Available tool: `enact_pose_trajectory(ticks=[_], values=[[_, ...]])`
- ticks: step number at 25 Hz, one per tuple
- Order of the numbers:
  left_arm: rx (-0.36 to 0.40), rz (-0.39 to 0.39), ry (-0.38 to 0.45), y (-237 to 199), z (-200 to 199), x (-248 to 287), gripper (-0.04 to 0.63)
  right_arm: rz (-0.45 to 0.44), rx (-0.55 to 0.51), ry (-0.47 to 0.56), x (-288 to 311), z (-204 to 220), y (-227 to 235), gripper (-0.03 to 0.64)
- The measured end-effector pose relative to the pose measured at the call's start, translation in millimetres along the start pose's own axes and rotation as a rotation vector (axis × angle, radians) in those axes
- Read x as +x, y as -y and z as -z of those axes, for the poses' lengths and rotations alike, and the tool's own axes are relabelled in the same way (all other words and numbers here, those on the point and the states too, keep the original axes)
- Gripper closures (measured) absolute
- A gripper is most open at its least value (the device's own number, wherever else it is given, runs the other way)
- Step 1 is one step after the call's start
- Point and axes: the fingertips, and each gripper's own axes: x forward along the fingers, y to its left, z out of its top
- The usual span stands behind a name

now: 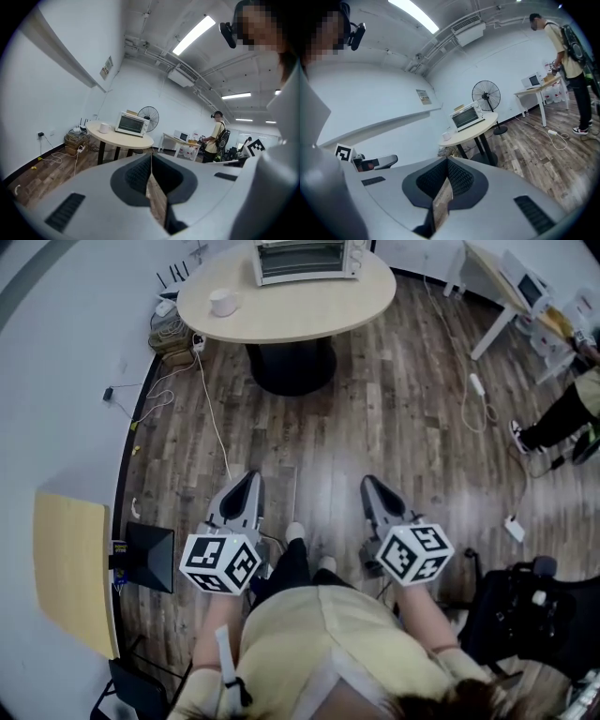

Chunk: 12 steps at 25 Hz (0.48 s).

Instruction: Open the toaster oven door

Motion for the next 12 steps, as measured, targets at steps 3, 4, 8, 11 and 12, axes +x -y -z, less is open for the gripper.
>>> enact_pose_trajectory(ticks=[3,4,8,11,12], values=[[0.011,-0.002,-0.010,-12.8,-6.2,16.7,0.588,0.000,-0.009,0.013,22.8,-15.0,-2.2,0.614],[0.012,0.001,-0.010,-17.5,-9.8,21.7,0.589,-0.002,-0.010,0.018,31.4,-21.1,-3.7,0.614],[-0.030,0.023,0.002,-38.1,-24.8,42.3,0.591,-0.014,-0.044,0.031,65.0,-47.8,-11.2,0.614],[-0.054,0.039,0.009,-52.4,-33.4,55.8,0.591,-0.006,-0.068,0.039,87.4,-65.3,-14.1,0.614],[-0.056,0.045,0.008,-57.1,-35.8,59.9,0.591,-0.006,-0.073,0.040,94.6,-69.8,-15.3,0.614]])
